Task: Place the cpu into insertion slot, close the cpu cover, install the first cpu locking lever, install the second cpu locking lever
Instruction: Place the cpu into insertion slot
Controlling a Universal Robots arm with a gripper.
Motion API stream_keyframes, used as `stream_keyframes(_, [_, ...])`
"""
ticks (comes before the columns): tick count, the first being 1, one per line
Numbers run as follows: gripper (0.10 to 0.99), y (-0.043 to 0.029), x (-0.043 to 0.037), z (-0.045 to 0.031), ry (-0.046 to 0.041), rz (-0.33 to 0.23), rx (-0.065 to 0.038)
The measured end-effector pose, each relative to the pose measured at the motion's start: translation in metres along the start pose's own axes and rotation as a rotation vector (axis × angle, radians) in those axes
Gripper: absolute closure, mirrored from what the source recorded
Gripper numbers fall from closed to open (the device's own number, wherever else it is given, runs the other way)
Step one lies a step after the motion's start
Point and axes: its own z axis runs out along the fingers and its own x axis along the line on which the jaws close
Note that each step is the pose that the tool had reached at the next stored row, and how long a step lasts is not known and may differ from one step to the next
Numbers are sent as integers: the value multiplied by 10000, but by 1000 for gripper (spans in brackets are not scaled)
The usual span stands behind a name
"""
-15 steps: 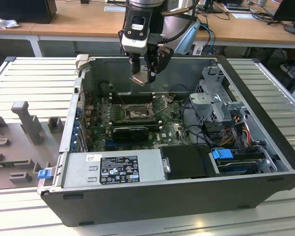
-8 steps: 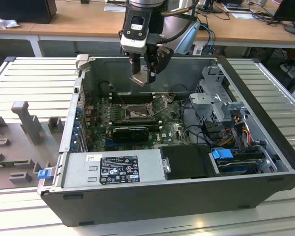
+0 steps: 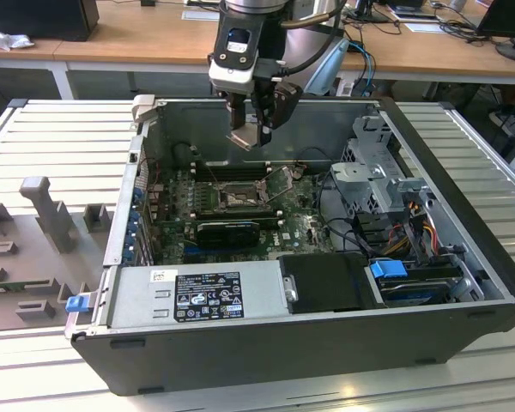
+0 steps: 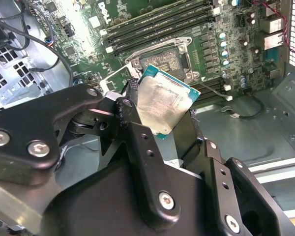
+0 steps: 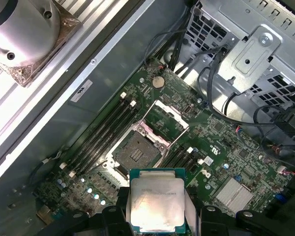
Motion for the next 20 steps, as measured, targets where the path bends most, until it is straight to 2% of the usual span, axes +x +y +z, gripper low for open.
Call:
stream_keyframes(6, [557,-1,0,8,-20,261,-7])
stream_keyframes(10, [557,-2,-1,21,-82,1072,-26])
stream_keyframes(20, [557,-3,-1,42,-192,2532,-61])
